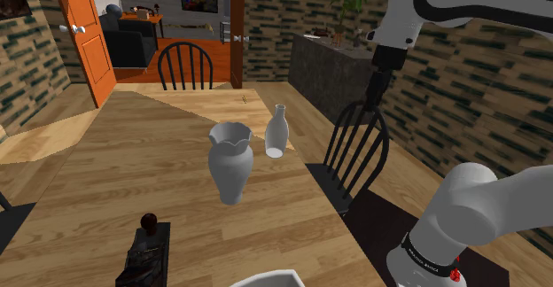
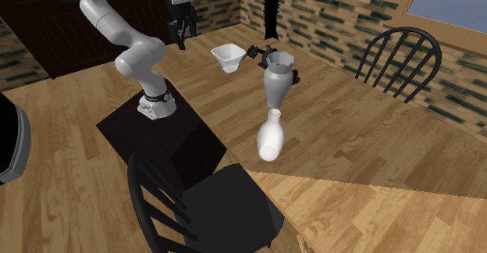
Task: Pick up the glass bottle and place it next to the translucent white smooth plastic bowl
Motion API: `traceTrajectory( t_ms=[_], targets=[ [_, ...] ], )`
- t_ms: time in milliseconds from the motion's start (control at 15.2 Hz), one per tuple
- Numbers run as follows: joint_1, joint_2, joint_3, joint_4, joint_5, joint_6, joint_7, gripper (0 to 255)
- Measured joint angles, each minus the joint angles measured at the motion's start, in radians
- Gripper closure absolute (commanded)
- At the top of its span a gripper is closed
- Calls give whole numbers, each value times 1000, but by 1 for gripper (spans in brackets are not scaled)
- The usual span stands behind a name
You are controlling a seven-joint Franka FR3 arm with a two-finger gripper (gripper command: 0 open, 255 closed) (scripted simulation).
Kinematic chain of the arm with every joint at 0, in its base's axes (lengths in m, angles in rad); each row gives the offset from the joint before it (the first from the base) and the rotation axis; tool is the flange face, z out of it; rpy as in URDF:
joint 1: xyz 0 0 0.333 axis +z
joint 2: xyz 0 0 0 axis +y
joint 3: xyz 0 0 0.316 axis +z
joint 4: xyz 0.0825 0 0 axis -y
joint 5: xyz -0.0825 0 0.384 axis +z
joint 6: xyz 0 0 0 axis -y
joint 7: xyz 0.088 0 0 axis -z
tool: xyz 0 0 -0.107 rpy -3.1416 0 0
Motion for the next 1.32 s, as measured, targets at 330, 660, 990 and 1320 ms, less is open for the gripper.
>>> traceTrajectory(
  t_ms=[330, 660, 990, 1320],
  targets=[
    [0, 92, -1, 16, -8, 77, -5, 0],
    [1, 264, -5, 68, -19, 203, -15, 0],
    [1, 450, -8, 169, -27, 294, -17, 0],
    [1, 628, -9, 284, -33, 362, -17, 0]
  ],
)
